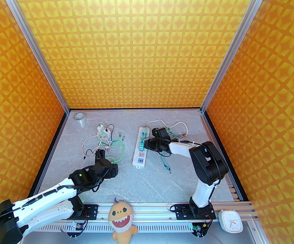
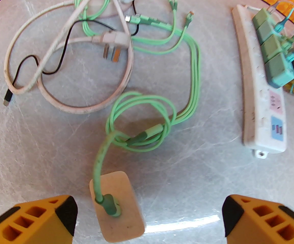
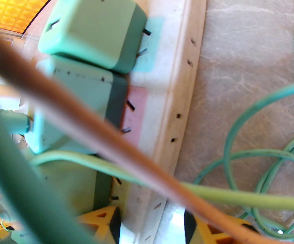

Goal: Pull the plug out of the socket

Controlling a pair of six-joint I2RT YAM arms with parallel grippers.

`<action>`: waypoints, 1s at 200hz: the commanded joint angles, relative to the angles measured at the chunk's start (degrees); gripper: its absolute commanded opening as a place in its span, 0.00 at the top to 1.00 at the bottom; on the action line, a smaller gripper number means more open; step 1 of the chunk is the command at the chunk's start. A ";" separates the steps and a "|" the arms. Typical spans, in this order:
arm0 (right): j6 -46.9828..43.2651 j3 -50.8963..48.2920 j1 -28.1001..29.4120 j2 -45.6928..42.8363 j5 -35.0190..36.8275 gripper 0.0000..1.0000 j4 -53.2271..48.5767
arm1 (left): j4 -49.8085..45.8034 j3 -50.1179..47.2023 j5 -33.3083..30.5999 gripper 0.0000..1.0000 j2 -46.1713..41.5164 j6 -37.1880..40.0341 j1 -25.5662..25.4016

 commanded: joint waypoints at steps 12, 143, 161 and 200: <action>-0.85 -1.67 -0.38 0.29 5.44 0.53 -4.33 | -2.21 3.07 0.18 0.01 -2.02 2.71 0.84; -0.97 -2.15 -0.38 -0.88 5.62 0.53 -4.49 | 5.10 -4.01 -0.06 0.37 10.58 -6.43 3.48; -1.14 -2.11 -0.33 -1.15 5.91 0.53 -4.58 | 8.20 -4.93 2.61 0.53 10.63 -6.37 5.13; -1.00 -2.04 -0.35 -1.37 5.79 0.53 -4.67 | 18.37 -9.72 10.13 0.70 3.72 -7.14 5.29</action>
